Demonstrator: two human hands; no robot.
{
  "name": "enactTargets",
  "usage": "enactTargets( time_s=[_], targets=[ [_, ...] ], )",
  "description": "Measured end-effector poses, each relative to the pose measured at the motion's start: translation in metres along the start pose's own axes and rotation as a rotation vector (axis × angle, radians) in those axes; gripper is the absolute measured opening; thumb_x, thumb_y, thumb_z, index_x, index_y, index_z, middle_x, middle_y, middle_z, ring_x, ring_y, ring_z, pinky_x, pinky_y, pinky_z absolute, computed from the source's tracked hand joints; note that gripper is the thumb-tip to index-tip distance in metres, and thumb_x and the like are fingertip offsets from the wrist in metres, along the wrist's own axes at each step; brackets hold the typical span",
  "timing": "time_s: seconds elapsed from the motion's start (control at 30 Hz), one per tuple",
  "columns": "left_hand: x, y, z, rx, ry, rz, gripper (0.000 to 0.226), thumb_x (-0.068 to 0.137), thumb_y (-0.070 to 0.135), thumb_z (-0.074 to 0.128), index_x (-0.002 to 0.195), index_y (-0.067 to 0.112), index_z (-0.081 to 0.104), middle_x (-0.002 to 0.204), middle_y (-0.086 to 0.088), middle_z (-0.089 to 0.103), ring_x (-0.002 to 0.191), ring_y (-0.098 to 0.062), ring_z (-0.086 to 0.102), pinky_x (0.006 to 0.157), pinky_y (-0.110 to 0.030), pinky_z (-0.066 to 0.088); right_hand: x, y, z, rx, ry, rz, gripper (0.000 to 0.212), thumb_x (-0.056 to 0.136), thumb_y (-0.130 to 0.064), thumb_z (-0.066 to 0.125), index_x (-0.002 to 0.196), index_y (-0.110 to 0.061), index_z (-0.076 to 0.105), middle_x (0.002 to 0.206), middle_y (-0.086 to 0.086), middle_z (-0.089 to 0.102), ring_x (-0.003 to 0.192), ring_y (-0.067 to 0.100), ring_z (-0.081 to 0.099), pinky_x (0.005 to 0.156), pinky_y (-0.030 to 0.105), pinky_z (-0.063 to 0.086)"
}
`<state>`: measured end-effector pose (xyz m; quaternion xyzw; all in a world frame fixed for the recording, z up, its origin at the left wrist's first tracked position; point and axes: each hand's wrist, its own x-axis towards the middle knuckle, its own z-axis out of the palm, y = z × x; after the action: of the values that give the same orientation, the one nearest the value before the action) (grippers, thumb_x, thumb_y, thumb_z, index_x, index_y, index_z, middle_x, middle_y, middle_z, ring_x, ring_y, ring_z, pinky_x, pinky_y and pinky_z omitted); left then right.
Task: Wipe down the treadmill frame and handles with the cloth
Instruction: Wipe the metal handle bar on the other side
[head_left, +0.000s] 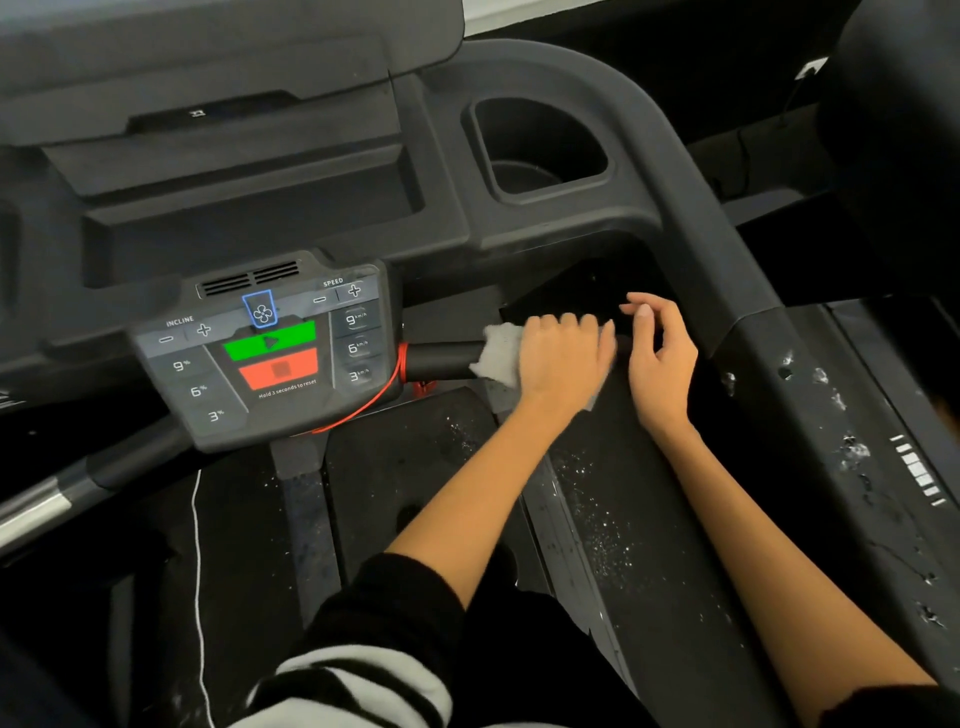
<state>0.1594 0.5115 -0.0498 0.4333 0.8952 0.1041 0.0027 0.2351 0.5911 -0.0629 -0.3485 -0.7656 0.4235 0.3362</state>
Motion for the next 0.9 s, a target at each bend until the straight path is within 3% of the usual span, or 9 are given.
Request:
enactTargets(
  time_s=[0.07, 0.13, 0.23, 0.3, 0.4, 0.5, 0.67, 0.8, 0.9],
  targets=[
    [0.002, 0.012, 0.006, 0.013, -0.018, 0.119, 0.031, 0.098, 0.033, 0.035, 0.097, 0.014, 0.060, 0.090, -0.006, 0.066, 0.078, -0.022, 0.061, 0.072, -0.035, 0.042, -0.003, -0.004, 0.001, 0.015, 0.027, -0.004, 0.023, 0.103, -0.013, 0.042, 0.114, -0.010, 0.062, 0.106, -0.002, 0.063, 0.101, 0.011, 0.061, 0.090, 0.033, 0.049],
    [0.006, 0.017, 0.011, -0.193, -0.043, 0.228, 0.029, 0.094, 0.023, 0.051, 0.120, 0.008, 0.053, 0.113, -0.010, 0.062, 0.098, -0.023, 0.060, 0.085, -0.034, 0.045, -0.009, -0.007, 0.004, -0.007, 0.087, -0.045, 0.024, 0.103, -0.008, 0.041, 0.116, -0.009, 0.061, 0.109, 0.000, 0.061, 0.104, 0.015, 0.058, 0.094, 0.037, 0.047],
    [0.005, 0.008, -0.005, -0.717, -0.066, 0.148, 0.036, 0.095, 0.008, 0.051, 0.131, 0.005, 0.050, 0.134, -0.010, 0.049, 0.121, -0.019, 0.050, 0.102, -0.028, 0.041, -0.019, -0.013, 0.009, -0.042, 0.164, -0.149, 0.027, 0.103, -0.002, 0.038, 0.123, -0.003, 0.057, 0.117, 0.005, 0.058, 0.111, 0.020, 0.054, 0.097, 0.037, 0.043],
    [0.001, -0.008, -0.017, -0.822, -0.021, 0.064, 0.036, 0.094, -0.001, 0.046, 0.129, 0.003, 0.052, 0.138, -0.010, 0.045, 0.127, -0.017, 0.043, 0.109, -0.025, 0.034, -0.027, -0.015, 0.018, -0.068, 0.043, -0.191, 0.031, 0.103, -0.006, 0.039, 0.131, 0.001, 0.050, 0.130, 0.011, 0.054, 0.122, 0.023, 0.050, 0.103, 0.044, 0.041],
    [-0.009, -0.041, -0.029, -0.759, 0.074, 0.033, 0.039, 0.088, -0.009, 0.045, 0.123, 0.003, 0.059, 0.132, -0.010, 0.051, 0.122, -0.018, 0.048, 0.107, -0.029, 0.037, -0.040, -0.005, 0.036, -0.366, -0.108, -0.187, 0.052, 0.102, -0.038, 0.039, 0.145, -0.008, 0.039, 0.146, 0.014, 0.043, 0.141, 0.028, 0.032, 0.118, 0.049, 0.021],
    [-0.019, -0.073, -0.034, -0.520, 0.127, -0.053, 0.039, 0.090, -0.003, 0.044, 0.127, 0.006, 0.055, 0.123, -0.012, 0.056, 0.114, -0.025, 0.052, 0.096, -0.042, 0.044, -0.046, 0.000, 0.051, -0.533, -0.016, -0.205, 0.054, 0.095, -0.053, 0.045, 0.126, -0.013, 0.060, 0.129, 0.015, 0.053, 0.134, 0.033, 0.037, 0.117, 0.049, 0.018],
    [-0.030, -0.096, -0.044, -0.429, 0.111, -0.216, 0.039, 0.100, 0.009, 0.036, 0.139, 0.008, 0.042, 0.116, -0.017, 0.058, 0.105, -0.031, 0.054, 0.087, -0.036, 0.041, -0.042, -0.025, 0.080, -0.476, 0.064, -0.252, 0.039, 0.093, -0.047, 0.053, 0.089, -0.012, 0.069, 0.090, 0.005, 0.061, 0.098, 0.024, 0.054, 0.093, 0.039, 0.037],
    [-0.025, -0.098, -0.046, -0.683, 0.187, -0.293, 0.036, 0.102, 0.015, 0.034, 0.136, 0.011, 0.045, 0.112, -0.011, 0.058, 0.093, -0.011, 0.049, 0.082, -0.007, 0.031, -0.059, -0.045, 0.101, -0.431, -0.088, -0.372, 0.026, 0.093, -0.034, 0.057, 0.097, -0.011, 0.069, 0.093, 0.003, 0.063, 0.095, 0.021, 0.054, 0.090, 0.035, 0.036],
    [-0.024, -0.102, -0.043, -0.729, 0.220, -0.305, 0.036, 0.103, 0.023, 0.032, 0.134, 0.014, 0.049, 0.108, -0.006, 0.059, 0.091, -0.007, 0.051, 0.080, -0.009, 0.032, -0.060, -0.040, 0.092, -0.368, -0.207, -0.526, 0.030, 0.099, -0.027, 0.049, 0.113, -0.009, 0.067, 0.108, 0.005, 0.066, 0.106, 0.023, 0.055, 0.096, 0.036, 0.037]
  ],
)
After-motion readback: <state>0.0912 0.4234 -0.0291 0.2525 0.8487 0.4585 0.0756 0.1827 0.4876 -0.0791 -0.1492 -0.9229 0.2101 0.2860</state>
